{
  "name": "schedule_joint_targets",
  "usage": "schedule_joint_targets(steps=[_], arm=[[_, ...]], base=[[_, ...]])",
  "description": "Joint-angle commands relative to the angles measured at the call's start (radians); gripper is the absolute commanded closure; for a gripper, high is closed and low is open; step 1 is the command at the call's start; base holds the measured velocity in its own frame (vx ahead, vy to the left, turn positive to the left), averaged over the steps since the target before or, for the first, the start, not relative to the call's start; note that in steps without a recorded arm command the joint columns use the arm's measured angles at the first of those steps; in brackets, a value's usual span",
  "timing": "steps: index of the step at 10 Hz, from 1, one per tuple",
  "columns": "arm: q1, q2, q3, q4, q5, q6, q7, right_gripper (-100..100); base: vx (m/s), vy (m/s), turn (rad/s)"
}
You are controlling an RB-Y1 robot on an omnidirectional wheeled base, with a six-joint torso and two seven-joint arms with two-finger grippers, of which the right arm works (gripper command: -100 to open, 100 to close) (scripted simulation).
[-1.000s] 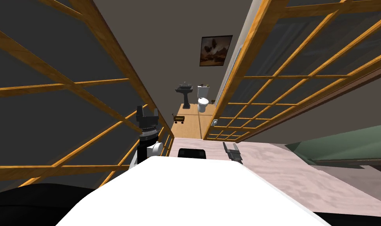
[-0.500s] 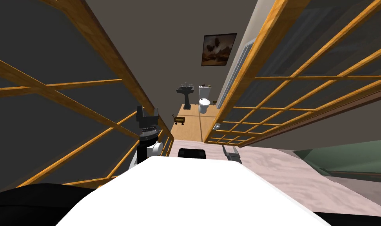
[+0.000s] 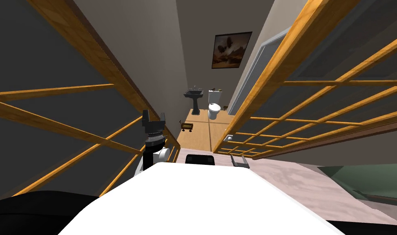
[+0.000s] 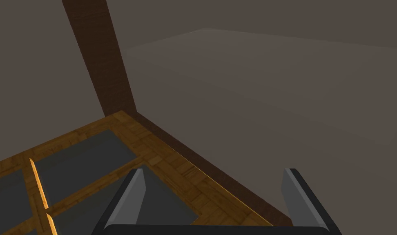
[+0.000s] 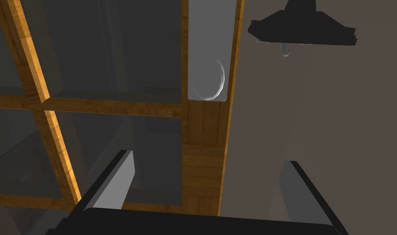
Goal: Pull the door open
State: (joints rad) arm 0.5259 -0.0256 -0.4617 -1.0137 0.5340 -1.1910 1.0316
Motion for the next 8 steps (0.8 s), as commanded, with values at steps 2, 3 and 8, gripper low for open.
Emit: schedule_joint_targets(steps=[2,3,8], arm=[[-0.025,-0.026,-0.013,0.021,-0.011,0.015,0.001,-100],[-0.038,-0.036,-0.019,0.031,-0.017,0.023,0.000,-100],[-0.079,-0.048,-0.040,0.060,-0.036,0.052,-0.004,-100]], base=[[0.107,0.021,0.077],[0.190,0.044,0.179],[0.183,0.001,0.077]])
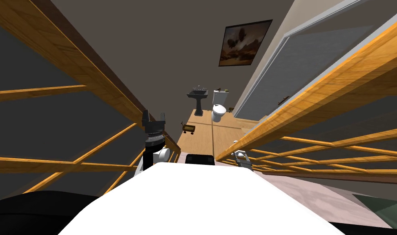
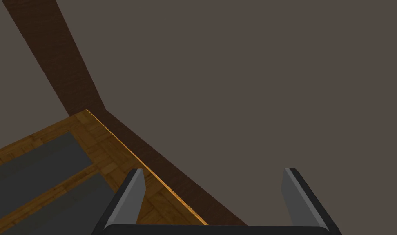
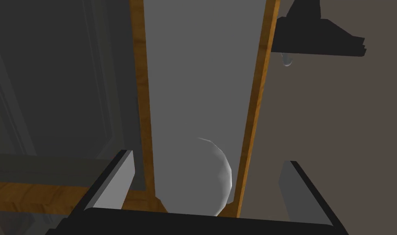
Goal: Pull the door open
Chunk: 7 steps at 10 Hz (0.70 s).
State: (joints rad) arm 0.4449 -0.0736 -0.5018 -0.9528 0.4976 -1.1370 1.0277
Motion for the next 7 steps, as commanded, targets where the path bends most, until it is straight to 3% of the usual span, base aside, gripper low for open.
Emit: schedule_joint_targets(steps=[1,6,7], arm=[[0.002,0.000,0.001,-0.001,0.001,-0.002,0.000,100],[0.002,0.000,0.001,-0.001,0.001,-0.002,0.000,100],[0.002,-0.003,0.007,-0.001,-0.014,0.002,-0.030,100]], base=[[-0.016,0.000,-0.042],[-0.017,-0.001,0.003],[-0.033,-0.005,0.043]])
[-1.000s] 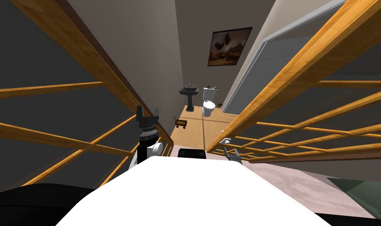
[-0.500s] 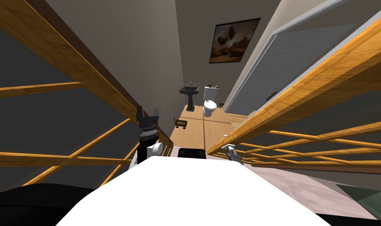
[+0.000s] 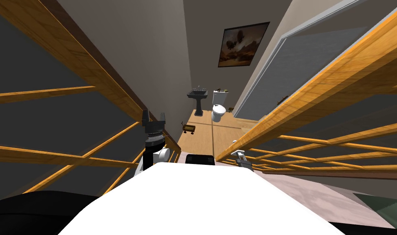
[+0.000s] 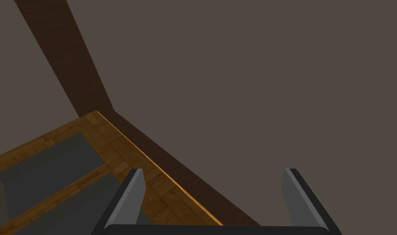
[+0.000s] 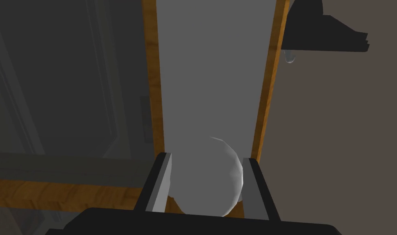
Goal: Pull the door open
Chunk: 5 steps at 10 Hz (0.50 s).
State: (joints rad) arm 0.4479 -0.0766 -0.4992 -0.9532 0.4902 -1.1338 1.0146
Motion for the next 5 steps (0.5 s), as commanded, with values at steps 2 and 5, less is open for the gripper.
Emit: schedule_joint_targets(steps=[2,5], arm=[[-0.002,-0.002,0.013,-0.002,-0.022,0.000,-0.049,100],[-0.005,-0.007,0.035,-0.007,-0.063,0.003,-0.134,100]], base=[[-0.061,-0.012,0.036],[-0.073,-0.006,0.056]])
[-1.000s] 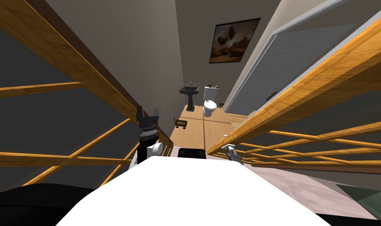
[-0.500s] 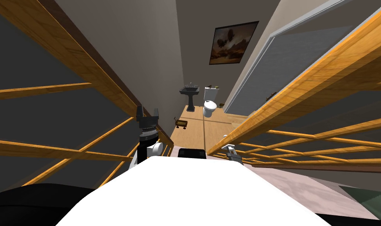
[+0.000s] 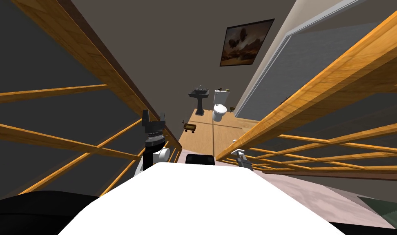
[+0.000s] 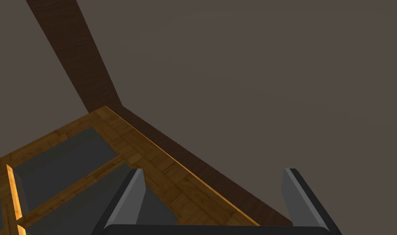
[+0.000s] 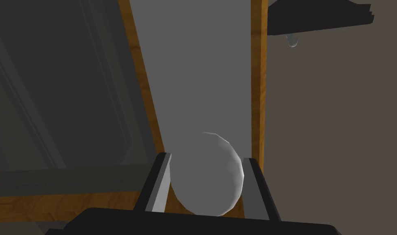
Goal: Pull the door open
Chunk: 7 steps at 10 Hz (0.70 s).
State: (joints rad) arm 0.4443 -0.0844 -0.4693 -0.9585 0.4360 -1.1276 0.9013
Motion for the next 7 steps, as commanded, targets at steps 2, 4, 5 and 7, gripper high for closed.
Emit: schedule_joint_targets(steps=[2,4,5,7], arm=[[-0.003,-0.004,0.025,-0.005,-0.045,-0.001,-0.079,100],[-0.005,-0.006,0.036,-0.008,-0.065,0.001,-0.125,100],[-0.006,-0.008,0.046,-0.010,-0.084,0.002,-0.153,100],[-0.007,-0.011,0.059,-0.012,-0.107,0.004,-0.198,100]], base=[[-0.098,-0.008,0.061],[-0.054,-0.006,0.033],[-0.068,-0.005,0.087],[-0.053,-0.008,0.038]])
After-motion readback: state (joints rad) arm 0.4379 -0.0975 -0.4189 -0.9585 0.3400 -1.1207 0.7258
